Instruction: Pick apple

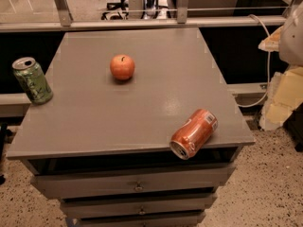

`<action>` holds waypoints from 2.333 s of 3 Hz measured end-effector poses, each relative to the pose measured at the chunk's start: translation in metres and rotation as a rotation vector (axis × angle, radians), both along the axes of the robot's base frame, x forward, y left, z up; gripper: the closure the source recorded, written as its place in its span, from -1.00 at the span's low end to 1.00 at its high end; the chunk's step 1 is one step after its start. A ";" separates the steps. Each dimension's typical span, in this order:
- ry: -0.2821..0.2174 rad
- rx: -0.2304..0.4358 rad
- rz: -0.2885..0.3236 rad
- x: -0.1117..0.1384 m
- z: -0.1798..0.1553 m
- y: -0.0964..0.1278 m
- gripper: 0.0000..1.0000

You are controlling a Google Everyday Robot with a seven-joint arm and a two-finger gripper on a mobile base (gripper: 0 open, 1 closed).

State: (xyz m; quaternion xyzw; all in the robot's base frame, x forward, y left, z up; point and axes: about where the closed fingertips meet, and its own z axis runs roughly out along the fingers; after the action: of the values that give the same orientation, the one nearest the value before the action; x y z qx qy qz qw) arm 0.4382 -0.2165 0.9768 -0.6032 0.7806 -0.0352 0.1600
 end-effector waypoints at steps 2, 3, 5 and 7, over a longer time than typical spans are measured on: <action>0.012 0.085 0.040 0.010 -0.015 0.023 -1.00; -0.006 0.215 0.103 0.038 -0.031 0.072 -1.00; -0.051 0.363 0.145 0.076 -0.037 0.136 -1.00; -0.064 0.438 0.165 0.098 -0.054 0.165 -1.00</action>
Offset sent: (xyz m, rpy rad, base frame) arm 0.0188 0.0416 -0.0325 0.1701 0.0411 0.0786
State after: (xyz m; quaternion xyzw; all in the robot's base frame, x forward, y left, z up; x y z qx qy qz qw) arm 0.5365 -0.0520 0.9227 -0.6143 0.7122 0.1292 0.3143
